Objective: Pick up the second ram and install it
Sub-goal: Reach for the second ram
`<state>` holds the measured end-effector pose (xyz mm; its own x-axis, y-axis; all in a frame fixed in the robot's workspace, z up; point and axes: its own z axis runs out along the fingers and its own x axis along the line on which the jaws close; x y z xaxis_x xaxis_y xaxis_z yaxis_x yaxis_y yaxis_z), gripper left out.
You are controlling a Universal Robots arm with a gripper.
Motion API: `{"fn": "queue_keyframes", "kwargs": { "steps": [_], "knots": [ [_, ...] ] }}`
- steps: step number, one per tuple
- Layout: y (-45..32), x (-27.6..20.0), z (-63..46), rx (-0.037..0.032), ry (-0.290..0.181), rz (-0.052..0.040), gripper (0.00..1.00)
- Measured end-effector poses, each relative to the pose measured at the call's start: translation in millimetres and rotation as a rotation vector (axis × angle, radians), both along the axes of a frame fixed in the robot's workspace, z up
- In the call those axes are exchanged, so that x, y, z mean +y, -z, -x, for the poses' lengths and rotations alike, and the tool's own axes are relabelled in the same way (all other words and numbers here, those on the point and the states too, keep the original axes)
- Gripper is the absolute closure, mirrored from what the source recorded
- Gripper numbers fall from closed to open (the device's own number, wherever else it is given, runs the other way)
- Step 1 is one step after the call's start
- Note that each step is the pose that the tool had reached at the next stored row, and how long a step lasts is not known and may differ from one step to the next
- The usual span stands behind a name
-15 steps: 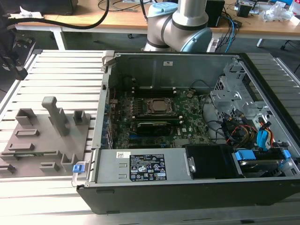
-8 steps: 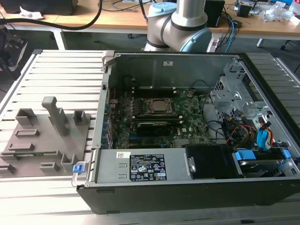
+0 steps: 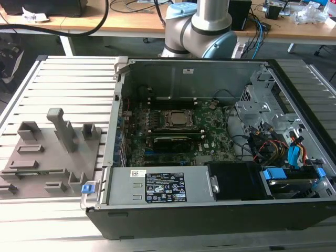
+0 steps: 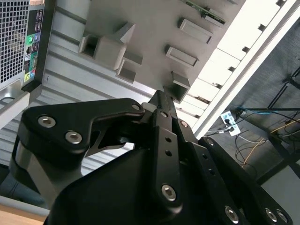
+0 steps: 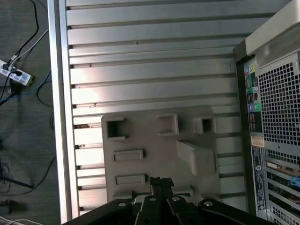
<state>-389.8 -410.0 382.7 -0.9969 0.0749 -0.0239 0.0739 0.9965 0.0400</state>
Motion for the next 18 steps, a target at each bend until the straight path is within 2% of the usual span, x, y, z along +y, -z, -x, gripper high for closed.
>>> {"fn": "queue_keyframes", "kwargs": {
  "steps": [3,9,11,14,16,18],
  "knots": [
    [0.8,-9.9,-0.6,0.0001,0.000,0.0004,0.89],
    [1.1,-21.5,-2.2,0.0000,0.000,0.0003,0.89],
    [1.3,-33.1,-2.2,0.0000,0.000,0.0004,0.89],
    [1.6,-42.6,-2.2,0.0000,0.000,0.0003,0.89],
    [1.6,-45.4,-2.7,0.0000,0.000,0.0035,0.89],
    [2.0,-46.1,-8.0,0.0014,-0.017,0.0061,0.89]
  ]
}}
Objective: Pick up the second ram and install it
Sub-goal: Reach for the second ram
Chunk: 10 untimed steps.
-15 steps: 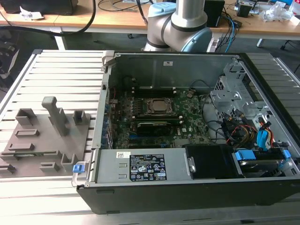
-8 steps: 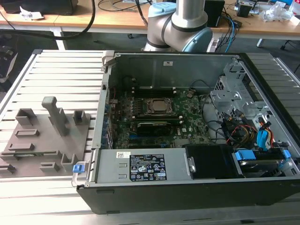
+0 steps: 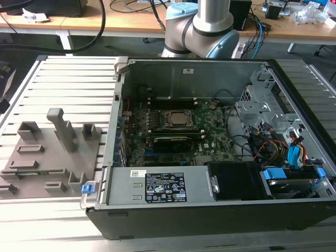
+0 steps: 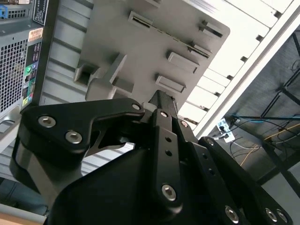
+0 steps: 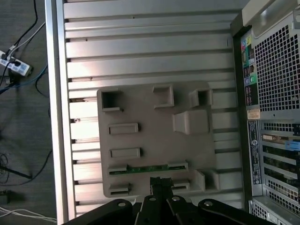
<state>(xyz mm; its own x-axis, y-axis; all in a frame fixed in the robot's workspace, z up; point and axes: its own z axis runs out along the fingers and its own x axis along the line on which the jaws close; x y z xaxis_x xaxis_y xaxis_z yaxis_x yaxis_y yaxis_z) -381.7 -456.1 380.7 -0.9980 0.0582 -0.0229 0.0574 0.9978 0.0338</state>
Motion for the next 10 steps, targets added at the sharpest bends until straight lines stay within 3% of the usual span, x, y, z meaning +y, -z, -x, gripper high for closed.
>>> {"fn": "queue_keyframes", "kwargs": {
  "steps": [7,8,9,10],
  "knots": [
    [0.7,-1.0,-9.2,0.0024,-0.047,0.0017,0.89],
    [0.7,-1.0,-9.8,0.0026,-0.053,0.0040,0.89],
    [0.8,-1.1,-10.9,0.0037,-0.067,0.0164,0.89],
    [0.8,-1.1,-11.2,0.0043,-0.076,0.0210,0.89]
  ]
}}
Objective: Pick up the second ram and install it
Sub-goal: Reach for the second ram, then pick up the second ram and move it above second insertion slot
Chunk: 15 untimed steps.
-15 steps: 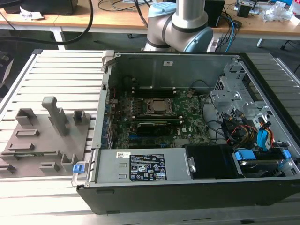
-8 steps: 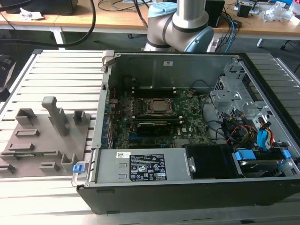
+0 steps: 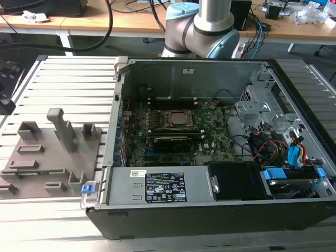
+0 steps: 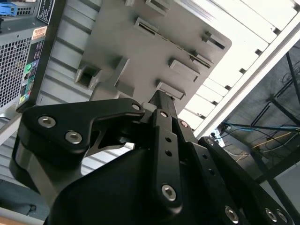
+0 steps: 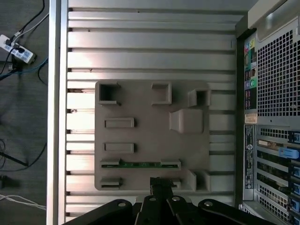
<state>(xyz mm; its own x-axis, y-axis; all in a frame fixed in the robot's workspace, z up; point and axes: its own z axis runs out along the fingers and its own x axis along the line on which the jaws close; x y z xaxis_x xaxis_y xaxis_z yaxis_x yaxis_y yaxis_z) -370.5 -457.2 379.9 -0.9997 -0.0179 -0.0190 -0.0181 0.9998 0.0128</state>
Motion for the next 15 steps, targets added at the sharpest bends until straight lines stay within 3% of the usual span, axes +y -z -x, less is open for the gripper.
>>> {"fn": "queue_keyframes", "kwargs": {
  "steps": [2,15],
  "knots": [
    [0.0,0.0,0.0,0.0004,-0.034,0.0066,0.89],
    [0.1,0.1,0.0,0.0003,-0.039,0.0065,0.89]
  ]
}}
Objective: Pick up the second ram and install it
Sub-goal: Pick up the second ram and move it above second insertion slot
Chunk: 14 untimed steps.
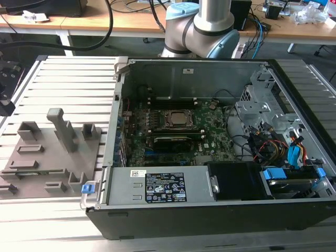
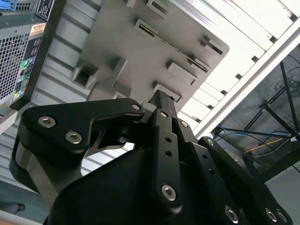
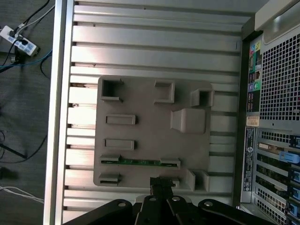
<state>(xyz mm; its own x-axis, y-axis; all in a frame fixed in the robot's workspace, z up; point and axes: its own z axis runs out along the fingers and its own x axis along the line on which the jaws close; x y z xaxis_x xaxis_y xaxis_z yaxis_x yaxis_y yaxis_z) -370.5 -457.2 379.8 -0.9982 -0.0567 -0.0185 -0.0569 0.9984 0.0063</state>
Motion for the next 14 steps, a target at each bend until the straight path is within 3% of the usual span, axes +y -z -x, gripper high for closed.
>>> {"fn": "queue_keyframes", "kwargs": {
  "steps": [3,7,9,12,14],
  "knots": [
    [0.0,0.0,0.0,0.0000,-0.001,0.0000,0.89],
    [0.0,0.0,0.0,0.0001,-0.081,0.0001,0.89],
    [0.0,0.0,0.0,0.0000,-0.149,0.0001,0.89],
    [0.0,0.0,0.0,0.0001,-0.294,0.0000,0.89],
    [0.0,0.0,0.0,-0.0001,-0.339,0.0000,0.89]
  ]
}}
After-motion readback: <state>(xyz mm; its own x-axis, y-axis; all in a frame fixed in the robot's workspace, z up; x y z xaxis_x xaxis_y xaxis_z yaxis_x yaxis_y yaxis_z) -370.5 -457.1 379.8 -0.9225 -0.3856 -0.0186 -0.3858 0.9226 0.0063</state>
